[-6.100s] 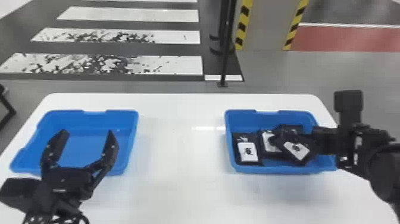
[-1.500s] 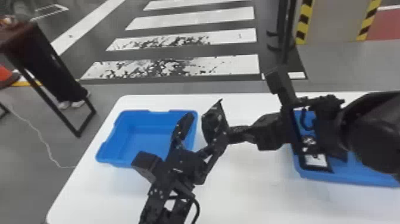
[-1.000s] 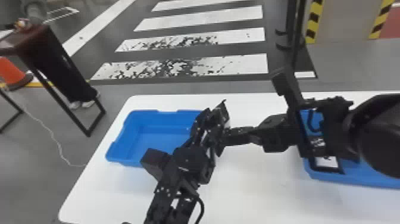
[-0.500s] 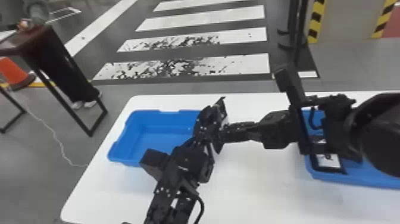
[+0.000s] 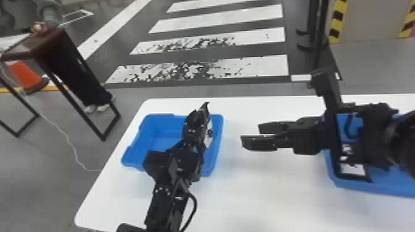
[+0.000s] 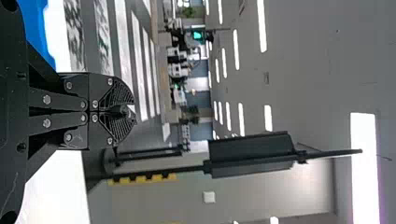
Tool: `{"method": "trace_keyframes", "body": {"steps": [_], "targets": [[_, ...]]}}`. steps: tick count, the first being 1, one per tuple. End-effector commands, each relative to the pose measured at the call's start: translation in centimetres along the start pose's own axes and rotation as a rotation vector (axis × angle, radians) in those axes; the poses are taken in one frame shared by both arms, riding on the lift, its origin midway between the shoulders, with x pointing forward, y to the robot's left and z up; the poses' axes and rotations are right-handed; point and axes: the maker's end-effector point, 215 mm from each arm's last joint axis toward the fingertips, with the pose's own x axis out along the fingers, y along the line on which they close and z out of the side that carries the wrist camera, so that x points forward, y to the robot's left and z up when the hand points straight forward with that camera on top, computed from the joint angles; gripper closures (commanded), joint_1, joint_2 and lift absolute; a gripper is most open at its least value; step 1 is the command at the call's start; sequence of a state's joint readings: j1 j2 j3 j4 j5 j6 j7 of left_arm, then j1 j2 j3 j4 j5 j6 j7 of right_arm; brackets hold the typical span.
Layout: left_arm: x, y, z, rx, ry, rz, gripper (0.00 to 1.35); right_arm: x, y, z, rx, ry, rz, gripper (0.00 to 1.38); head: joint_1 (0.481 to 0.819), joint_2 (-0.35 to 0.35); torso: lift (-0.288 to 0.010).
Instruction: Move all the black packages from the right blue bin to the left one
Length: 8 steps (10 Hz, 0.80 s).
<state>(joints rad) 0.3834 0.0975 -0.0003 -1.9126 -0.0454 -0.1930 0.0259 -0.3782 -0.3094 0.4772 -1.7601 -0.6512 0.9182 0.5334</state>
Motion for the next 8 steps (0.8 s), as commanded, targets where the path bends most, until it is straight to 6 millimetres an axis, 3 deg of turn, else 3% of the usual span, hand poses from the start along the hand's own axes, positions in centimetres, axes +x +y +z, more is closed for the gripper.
{"method": "trace_keyframes", "body": {"steps": [1, 2, 3, 4, 5, 6, 8], "targets": [[1.1, 5.5, -5.0, 0.182, 0.077, 0.086, 1.21, -1.1, -1.2, 0.2, 0.023, -0.024, -0.023, 0.09, 0.695, 0.324, -0.14], [1.1, 7.8, -6.7, 0.222, 0.079, 0.131, 1.2, -1.5, -1.7, 0.2, 0.03, -0.03, -0.034, 0.09, 0.695, 0.345, -0.14], [0.5, 8.8, -6.7, 0.201, 0.05, 0.159, 0.86, -2.0, -2.5, 0.0, 0.038, -0.037, -0.053, 0.09, 0.695, 0.35, -0.14], [0.0, 8.6, -6.0, 0.152, 0.017, 0.164, 0.29, -3.0, -3.5, -0.1, 0.057, -0.057, -0.077, 0.09, 0.695, 0.35, -0.14], [0.0, 7.4, -5.5, 0.071, -0.001, 0.149, 0.03, -4.9, -5.3, 0.4, 0.043, -0.097, -0.14, 0.09, 0.695, 0.35, -0.14], [-0.1, 6.8, -4.4, 0.023, -0.026, 0.131, 0.11, -6.7, -6.2, 0.4, 0.029, -0.121, -0.214, 0.09, 0.695, 0.35, -0.14], [-1.2, 5.3, -1.5, -0.053, -0.063, 0.098, 0.15, -11.7, -7.7, -1.2, 0.042, -0.129, -0.435, 0.09, 0.695, 0.296, -0.14]]}}
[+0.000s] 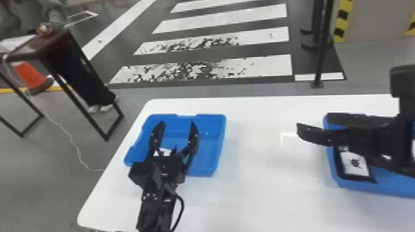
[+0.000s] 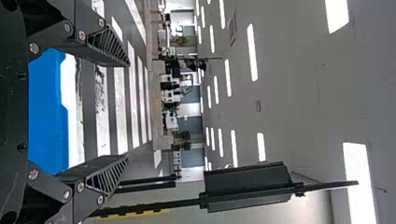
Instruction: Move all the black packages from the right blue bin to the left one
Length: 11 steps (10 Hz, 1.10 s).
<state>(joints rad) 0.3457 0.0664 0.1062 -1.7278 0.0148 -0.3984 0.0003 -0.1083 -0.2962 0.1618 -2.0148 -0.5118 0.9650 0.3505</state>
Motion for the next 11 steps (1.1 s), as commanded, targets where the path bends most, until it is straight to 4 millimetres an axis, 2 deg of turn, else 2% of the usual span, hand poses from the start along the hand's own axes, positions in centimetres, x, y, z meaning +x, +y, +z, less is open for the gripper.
{"method": "trace_keyframes", "body": {"steps": [1, 2, 3, 5, 8, 10, 11], "targets": [[-1.2, -0.2, 2.2, -0.037, -0.02, -0.003, 0.15, -3.7, -1.6, -2.5, 0.048, 0.039, -0.134, 0.1, 0.695, 0.256, -0.14], [-1.8, -0.6, 2.6, -0.059, -0.022, -0.006, 0.15, -5.8, -2.7, -4.1, 0.078, 0.072, -0.226, 0.1, 0.695, 0.238, -0.14], [-2.1, -0.8, 2.6, -0.064, -0.019, -0.012, 0.15, -6.9, -4.0, -5.5, 0.102, 0.112, -0.287, 0.1, 0.695, 0.207, -0.14], [-2.0, -1.7, 2.6, -0.071, -0.017, -0.031, 0.15, -7.2, -5.3, -7.0, 0.135, 0.158, -0.364, 0.1, 0.695, 0.158, -0.14], [-2.1, -1.9, 2.5, -0.075, -0.014, -0.037, 0.15, -5.2, -9.4, -9.2, 0.205, 0.211, -0.45, 0.1, 0.695, 0.123, -0.14], [-2.2, -2.1, 2.4, -0.075, -0.012, -0.043, 0.15, -4.5, -10.6, -9.8, 0.234, 0.236, -0.467, 0.13, 0.695, 0.113, -0.14], [-2.2, -2.1, 2.4, -0.075, -0.012, -0.043, 0.15, -4.1, -11.0, -10.9, 0.261, 0.264, -0.465, 0.14, 0.695, 0.107, -0.14]]}}
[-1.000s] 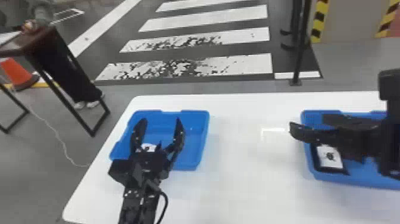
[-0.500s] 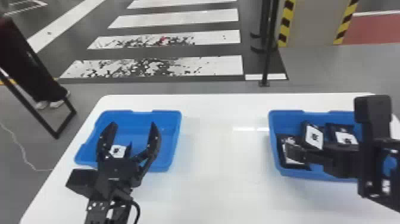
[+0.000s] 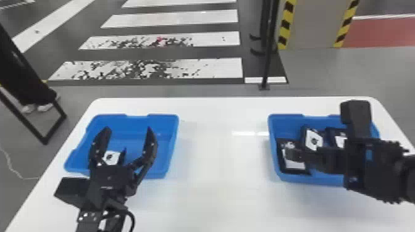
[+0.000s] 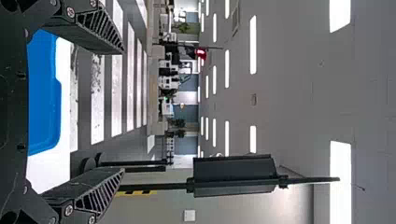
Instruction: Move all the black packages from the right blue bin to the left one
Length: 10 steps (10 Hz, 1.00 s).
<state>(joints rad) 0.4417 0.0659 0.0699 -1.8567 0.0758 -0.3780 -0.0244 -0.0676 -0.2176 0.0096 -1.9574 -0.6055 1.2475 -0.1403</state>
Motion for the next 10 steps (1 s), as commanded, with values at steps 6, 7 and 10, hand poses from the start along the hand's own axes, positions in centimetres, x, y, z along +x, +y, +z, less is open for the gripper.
{"method": "trace_keyframes", "body": {"steps": [6, 7, 10], "targets": [[-0.1, -0.2, -0.1, 0.003, 0.003, -0.007, 0.15, 2.8, 0.4, -2.6, 0.037, 0.104, 0.031, 0.16, 0.695, 0.115, -0.14], [-0.2, -0.1, -0.2, 0.004, 0.005, -0.005, 0.15, 3.0, 0.3, -2.6, 0.037, 0.106, 0.026, 0.17, 0.695, 0.118, -0.14], [-0.3, 0.0, -0.2, 0.004, 0.002, -0.003, 0.15, 2.9, 0.0, -3.0, 0.033, 0.121, 0.01, 0.23, 0.695, 0.116, -0.14]]}}
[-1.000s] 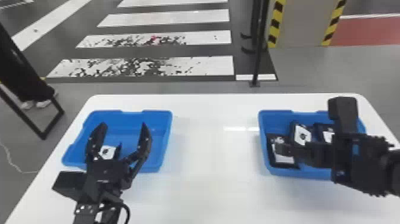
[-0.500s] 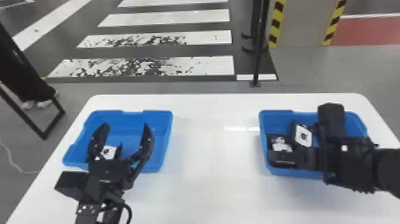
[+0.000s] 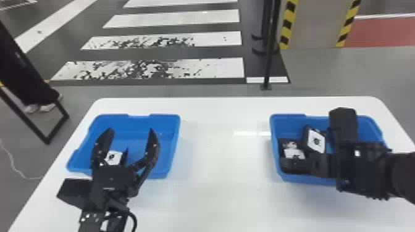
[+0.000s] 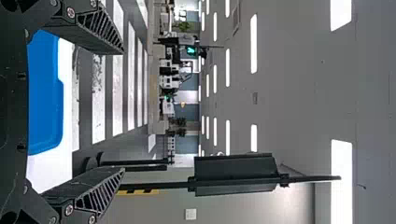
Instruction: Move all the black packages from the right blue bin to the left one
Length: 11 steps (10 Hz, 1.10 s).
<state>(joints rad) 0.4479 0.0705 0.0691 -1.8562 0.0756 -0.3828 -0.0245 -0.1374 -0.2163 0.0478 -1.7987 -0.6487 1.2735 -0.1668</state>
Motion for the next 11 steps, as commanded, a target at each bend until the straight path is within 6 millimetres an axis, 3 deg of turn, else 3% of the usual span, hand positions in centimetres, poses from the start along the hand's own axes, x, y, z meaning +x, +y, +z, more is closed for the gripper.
{"method": "trace_keyframes", "body": {"steps": [1, 5, 9, 11], "targets": [[-0.1, 0.0, -0.1, 0.0, 0.0, 0.001, 0.15, 0.2, -0.1, -0.2, 0.007, 0.009, 0.001, 0.25, 0.695, 0.117, -0.14], [-0.2, 0.1, -0.2, -0.003, 0.003, 0.002, 0.15, 0.8, -0.4, -0.2, 0.015, 0.024, -0.003, 0.3, 0.695, 0.113, -0.14], [-0.3, 0.4, -0.4, 0.0, 0.008, 0.008, 0.15, 1.2, -0.3, -0.4, 0.028, 0.036, 0.007, 0.62, 0.695, 0.117, -0.14], [-0.5, 0.5, -0.6, -0.001, 0.012, 0.011, 0.15, 1.4, 0.3, -0.4, 0.05, 0.032, 0.039, 0.89, 0.695, 0.12, -0.14]]}}
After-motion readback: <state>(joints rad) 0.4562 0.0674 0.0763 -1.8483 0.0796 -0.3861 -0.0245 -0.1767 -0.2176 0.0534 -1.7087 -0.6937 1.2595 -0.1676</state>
